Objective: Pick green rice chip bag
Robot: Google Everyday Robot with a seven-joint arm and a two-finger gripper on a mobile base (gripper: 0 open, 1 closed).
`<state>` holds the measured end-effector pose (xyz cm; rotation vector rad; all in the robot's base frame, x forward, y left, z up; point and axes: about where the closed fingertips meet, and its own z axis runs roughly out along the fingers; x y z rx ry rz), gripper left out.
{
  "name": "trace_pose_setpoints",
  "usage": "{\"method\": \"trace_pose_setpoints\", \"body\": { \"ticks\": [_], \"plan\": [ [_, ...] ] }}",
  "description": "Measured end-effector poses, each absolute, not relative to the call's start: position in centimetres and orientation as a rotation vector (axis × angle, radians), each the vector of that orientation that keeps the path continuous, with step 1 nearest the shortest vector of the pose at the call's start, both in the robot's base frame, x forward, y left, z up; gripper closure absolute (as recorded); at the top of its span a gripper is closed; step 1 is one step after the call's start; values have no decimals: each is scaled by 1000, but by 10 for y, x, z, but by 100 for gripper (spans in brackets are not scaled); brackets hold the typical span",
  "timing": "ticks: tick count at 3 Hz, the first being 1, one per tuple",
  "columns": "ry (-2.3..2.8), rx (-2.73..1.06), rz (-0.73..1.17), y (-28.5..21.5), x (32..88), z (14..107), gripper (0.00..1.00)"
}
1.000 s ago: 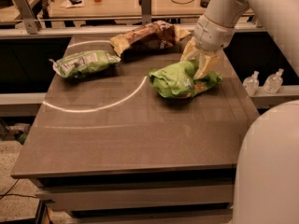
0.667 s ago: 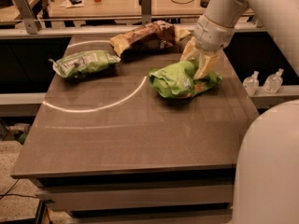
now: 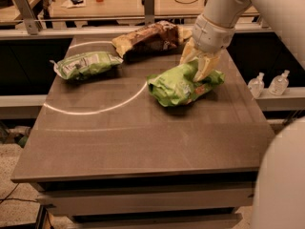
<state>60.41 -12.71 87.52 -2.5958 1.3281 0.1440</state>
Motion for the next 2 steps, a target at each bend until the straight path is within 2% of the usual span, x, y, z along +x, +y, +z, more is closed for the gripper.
{"method": "trace_pose_setpoints", "body": {
  "ticks": [1, 2],
  "plan": [
    [1159, -2649, -26, -87, 567, 908, 100],
    [1007, -2677, -110, -56, 517, 943, 100]
  ]
}}
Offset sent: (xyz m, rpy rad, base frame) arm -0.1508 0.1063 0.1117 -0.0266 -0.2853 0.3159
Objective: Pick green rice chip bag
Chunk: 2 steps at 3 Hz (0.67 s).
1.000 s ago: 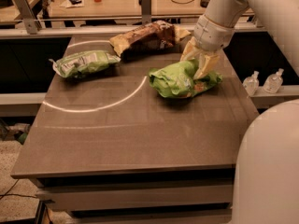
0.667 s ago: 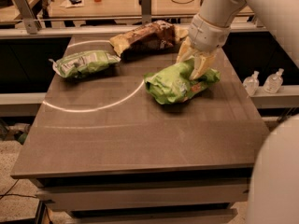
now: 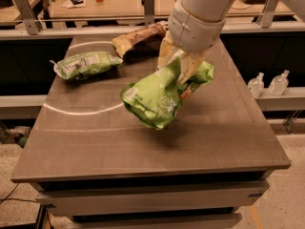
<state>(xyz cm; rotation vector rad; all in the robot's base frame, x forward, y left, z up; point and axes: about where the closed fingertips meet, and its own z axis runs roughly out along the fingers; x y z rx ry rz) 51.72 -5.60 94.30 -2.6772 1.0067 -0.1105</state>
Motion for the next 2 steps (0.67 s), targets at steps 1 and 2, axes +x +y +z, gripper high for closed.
{"method": "trace_pose_setpoints", "body": {
  "ticks": [1, 2],
  "plan": [
    [931, -2656, -126, -43, 491, 970, 100],
    [879, -2585, -89, -38, 478, 990, 100]
  ]
}}
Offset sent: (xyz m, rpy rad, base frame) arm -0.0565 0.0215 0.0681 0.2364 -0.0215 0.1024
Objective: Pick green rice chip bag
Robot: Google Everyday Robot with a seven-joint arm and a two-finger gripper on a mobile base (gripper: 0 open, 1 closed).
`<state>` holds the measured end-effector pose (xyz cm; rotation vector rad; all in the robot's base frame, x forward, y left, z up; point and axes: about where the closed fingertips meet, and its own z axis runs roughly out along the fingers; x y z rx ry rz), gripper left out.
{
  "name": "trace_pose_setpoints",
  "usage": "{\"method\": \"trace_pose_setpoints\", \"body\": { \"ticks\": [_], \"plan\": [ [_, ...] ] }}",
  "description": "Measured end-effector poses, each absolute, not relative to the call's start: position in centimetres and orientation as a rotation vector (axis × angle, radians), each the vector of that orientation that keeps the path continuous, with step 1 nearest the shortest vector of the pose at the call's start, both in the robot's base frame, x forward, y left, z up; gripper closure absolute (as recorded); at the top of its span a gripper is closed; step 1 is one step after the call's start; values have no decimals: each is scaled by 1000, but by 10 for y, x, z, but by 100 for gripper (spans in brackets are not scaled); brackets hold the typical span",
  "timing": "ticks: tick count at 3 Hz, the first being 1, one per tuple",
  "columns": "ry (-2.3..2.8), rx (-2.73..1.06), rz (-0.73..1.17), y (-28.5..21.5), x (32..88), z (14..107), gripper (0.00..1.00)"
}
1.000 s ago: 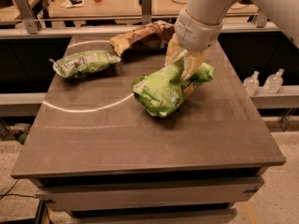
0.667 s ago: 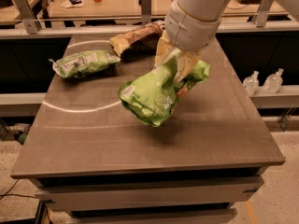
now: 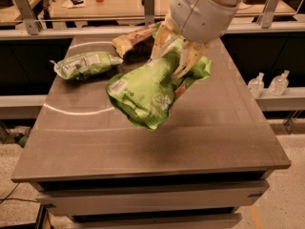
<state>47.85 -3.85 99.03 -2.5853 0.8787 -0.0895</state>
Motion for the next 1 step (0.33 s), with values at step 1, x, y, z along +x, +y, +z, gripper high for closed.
{"method": "trace_pose_setpoints", "body": {
  "ticks": [1],
  "plan": [
    [870, -2576, -76, -35, 476, 992, 100]
  ]
}}
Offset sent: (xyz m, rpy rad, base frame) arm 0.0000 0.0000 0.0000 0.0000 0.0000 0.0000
